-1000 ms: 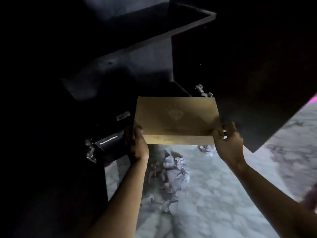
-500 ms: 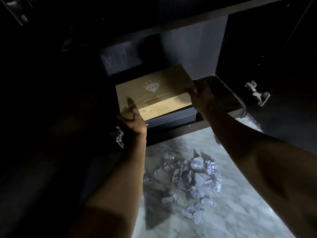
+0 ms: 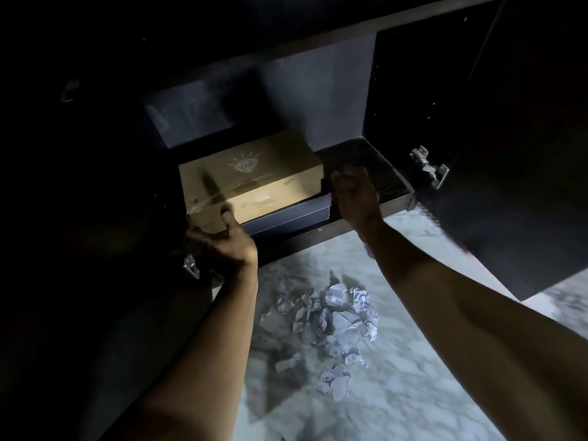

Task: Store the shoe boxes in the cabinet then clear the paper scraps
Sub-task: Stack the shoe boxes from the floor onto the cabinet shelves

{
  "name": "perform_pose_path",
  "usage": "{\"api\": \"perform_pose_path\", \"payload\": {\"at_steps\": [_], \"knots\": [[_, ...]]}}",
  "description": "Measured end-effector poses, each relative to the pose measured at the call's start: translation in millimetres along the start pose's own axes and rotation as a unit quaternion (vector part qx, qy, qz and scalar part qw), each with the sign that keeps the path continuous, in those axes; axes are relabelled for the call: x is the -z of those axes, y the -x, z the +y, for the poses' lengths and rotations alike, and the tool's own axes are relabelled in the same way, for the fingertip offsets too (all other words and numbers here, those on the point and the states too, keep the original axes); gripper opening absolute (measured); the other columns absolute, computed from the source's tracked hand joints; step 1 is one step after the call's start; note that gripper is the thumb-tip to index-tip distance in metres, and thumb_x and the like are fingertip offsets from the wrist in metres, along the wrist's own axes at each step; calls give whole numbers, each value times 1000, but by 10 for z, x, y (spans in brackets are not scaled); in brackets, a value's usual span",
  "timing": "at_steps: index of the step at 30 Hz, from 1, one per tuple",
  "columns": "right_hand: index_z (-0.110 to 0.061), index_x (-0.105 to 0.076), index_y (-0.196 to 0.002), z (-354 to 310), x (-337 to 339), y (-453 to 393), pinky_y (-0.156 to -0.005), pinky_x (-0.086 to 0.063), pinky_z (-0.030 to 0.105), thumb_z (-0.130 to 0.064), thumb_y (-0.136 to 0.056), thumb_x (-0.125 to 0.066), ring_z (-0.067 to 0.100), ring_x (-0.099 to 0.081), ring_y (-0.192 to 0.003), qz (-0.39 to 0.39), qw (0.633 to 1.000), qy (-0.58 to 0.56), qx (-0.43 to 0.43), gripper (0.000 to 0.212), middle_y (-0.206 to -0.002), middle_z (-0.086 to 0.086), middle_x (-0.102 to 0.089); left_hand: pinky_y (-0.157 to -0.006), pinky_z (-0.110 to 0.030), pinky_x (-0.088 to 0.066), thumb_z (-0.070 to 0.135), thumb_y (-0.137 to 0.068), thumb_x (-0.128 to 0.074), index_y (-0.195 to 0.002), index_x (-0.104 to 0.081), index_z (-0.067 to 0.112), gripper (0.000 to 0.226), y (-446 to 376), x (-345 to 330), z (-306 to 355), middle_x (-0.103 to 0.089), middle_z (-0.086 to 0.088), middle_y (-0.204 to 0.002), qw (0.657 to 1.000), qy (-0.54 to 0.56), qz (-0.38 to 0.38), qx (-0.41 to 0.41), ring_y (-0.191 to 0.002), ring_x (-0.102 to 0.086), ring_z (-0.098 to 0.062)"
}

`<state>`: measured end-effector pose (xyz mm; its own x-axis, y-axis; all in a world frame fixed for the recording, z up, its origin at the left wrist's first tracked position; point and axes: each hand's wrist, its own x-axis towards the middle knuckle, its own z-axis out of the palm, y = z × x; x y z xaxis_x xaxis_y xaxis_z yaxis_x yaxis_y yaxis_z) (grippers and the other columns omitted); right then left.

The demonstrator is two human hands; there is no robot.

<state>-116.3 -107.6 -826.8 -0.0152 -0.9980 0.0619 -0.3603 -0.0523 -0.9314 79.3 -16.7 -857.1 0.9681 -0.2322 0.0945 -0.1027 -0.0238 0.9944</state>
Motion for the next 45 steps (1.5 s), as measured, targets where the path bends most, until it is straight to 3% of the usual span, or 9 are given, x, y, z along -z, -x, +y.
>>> {"api": "perform_pose_path", "payload": {"at_steps": [5,11,14,17,27,34,37,41,45], "knots": [[-15,-60,-122,182,708,544,-81,-49,16,-22,-101,-64,-4,-64,-92,36,997,-56,32,23,-98,-18,-67,-106,-54,-47,64,-93,-57,-142,-47,-3,83,691,-15,148,-61,-36,-127,998,-24,-13,-52,-118,-60,-50],[-27,-60,-117,391,1806,1297,-89,-56,33,-27,-101,-60,9,-67,-106,77,997,2,20,16,-111,-10,-69,-94,-20,-49,30,-88,-64,-127,-58,-3,52,1915,-124,557,-62,-28,-120,952,-20,-302,-46,-109,-61,-39],[-23,-60,-121,602,2388,1719,-91,-57,35,-34,-101,-59,9,-67,-106,113,993,37,6,23,-114,-8,-70,-93,-46,-55,39,-84,-60,-120,-63,14,44,2662,-147,663,-69,-7,-114,909,-26,-411,-65,-107,-66,-29],[-25,-60,-124,809,2936,2165,-93,-57,34,-38,-101,-58,5,-67,-107,164,984,66,-15,27,-115,-12,-70,-87,-40,-53,18,-85,-67,-111,-67,19,25,3378,-49,668,-63,10,-102,862,-26,-493,-116,-100,-63,-9],[-21,-63,-119,1368,4271,4132,-90,-56,40,-33,-102,-58,9,-69,-104,363,913,148,-110,21,-116,-6,-71,-80,-30,-55,23,-93,-70,-113,-65,25,22,5158,725,345,-65,-3,-111,574,-137,-800,-104,-89,-66,-10],[-21,-62,-116,2057,4322,5657,-93,-49,50,-41,-89,-58,33,-58,-108,504,785,206,-296,34,-111,10,-67,-61,-12,-43,34,-99,-67,-139,-50,17,47,5741,1442,-88,-63,-5,-125,389,-267,-877,-91,-91,-59,-11],[-13,-56,-126,2366,4214,6068,-96,-46,50,-43,-82,-69,41,-52,-117,504,715,218,-433,54,-118,19,-62,-74,-28,-49,42,-96,-68,-140,-50,24,51,5796,1556,-250,-66,-3,-124,369,-313,-873,-62,-98,-63,-20],[-19,-50,-136,2610,4208,6365,-100,-52,50,-59,-72,-75,36,-63,-118,510,707,85,-483,79,-125,11,-68,-103,-48,-54,70,-68,-66,-119,-56,37,61,5770,1626,-484,-73,2,-121,335,-329,-883,-18,-110,-69,-24],[-16,-61,-125,2521,4220,6403,-89,-54,41,-56,-76,-78,32,-68,-105,508,694,69,-505,66,-115,11,-74,-94,-37,-54,68,-72,-65,-121,-59,40,57,5630,1625,-368,-72,8,-116,366,-320,-873,-39,-107,-69,-23]]}}
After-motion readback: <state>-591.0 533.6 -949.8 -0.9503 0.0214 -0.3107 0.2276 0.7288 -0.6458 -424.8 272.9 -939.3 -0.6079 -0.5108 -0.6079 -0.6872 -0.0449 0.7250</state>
